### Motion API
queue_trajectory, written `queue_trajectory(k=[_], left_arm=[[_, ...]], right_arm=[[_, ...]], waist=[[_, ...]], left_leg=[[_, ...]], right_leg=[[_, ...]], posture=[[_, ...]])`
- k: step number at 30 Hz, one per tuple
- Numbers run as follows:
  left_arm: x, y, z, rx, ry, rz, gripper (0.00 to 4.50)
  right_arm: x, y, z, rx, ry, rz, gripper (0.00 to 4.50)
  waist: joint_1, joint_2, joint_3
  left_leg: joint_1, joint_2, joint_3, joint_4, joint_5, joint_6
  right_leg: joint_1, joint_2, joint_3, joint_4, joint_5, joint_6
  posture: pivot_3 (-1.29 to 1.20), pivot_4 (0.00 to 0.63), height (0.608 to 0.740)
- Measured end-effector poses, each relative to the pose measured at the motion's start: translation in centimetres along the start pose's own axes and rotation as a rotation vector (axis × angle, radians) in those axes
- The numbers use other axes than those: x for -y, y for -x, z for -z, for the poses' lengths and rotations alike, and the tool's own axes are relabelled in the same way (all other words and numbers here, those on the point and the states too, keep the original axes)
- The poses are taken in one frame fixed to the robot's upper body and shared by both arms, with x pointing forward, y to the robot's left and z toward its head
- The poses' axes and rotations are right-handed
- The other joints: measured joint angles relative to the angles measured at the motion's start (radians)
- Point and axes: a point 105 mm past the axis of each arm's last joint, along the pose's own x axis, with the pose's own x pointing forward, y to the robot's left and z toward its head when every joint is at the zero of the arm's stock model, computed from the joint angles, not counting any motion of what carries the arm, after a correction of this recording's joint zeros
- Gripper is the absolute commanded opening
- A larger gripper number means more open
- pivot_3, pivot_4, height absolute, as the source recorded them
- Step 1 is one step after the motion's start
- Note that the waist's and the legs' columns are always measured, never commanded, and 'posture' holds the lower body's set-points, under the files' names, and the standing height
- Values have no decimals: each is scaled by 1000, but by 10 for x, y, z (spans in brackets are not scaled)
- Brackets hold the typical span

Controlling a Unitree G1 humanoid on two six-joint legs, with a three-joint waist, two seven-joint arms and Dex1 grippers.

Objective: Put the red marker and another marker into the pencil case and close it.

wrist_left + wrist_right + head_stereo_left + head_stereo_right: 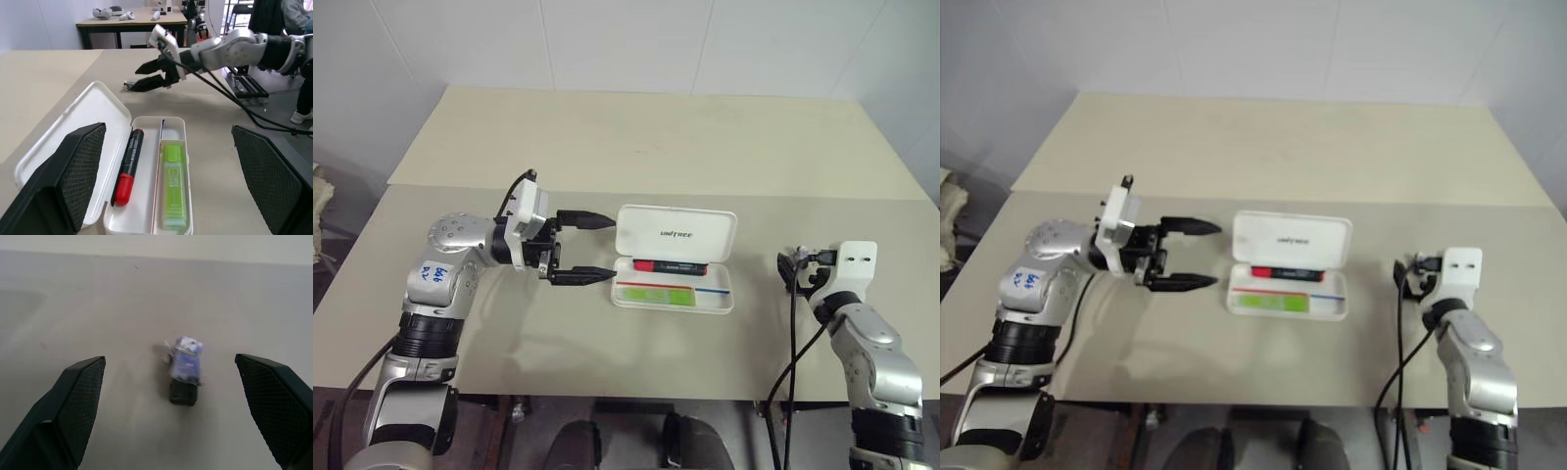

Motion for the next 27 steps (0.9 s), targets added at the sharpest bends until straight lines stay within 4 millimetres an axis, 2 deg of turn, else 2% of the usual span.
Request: queue_trajectory(k=[3,6,13,16,22,24,27], left_arm=[[-2,2,-2,1,-6,-21,4412],[-4,1,-3,0,-8,-38,4453],[-6,0,-7,-9,-34,-75,4453],[-8,1,-6,-20,-37,-89,4453],[-9,1,-6,-28,-48,-96,4453],[-8,0,-5,-30,-54,-94,4453],[-7,-1,-4,-33,-62,-84,4453]], right_arm=[[3,-9,6,-3,-13,28,4500],[0,-16,9,1,-11,24,3878],[-9,-24,9,25,16,-5,1273],[-9,-24,9,32,20,-5,404],[-10,-24,6,36,37,-50,405],[-15,-21,-3,63,50,-114,405],[-25,-12,-27,127,79,-239,405]], waist=[[-1,0,0],[-4,0,0],[-6,0,0],[-8,0,0],[-17,0,0],[-19,1,1],[-19,1,1]], left_leg=[[0,0,0,0,0,0],[0,0,0,0,0,0],[0,0,-1,0,0,-1],[0,0,0,0,0,-1],[0,0,-1,-1,0,-1],[0,0,0,-1,0,-1],[0,0,-1,-2,0,-1]], right_leg=[[0,0,0,0,0,0],[0,0,0,0,0,0],[0,0,0,1,0,0],[0,0,0,0,0,0],[0,0,0,0,0,0],[0,0,0,0,0,0],[0,0,0,0,0,0]], posture=[[0,150,740],[0,150,740],[0,150,740],[0,150,740],[0,150,740],[0,150,740],[0,150,740]])
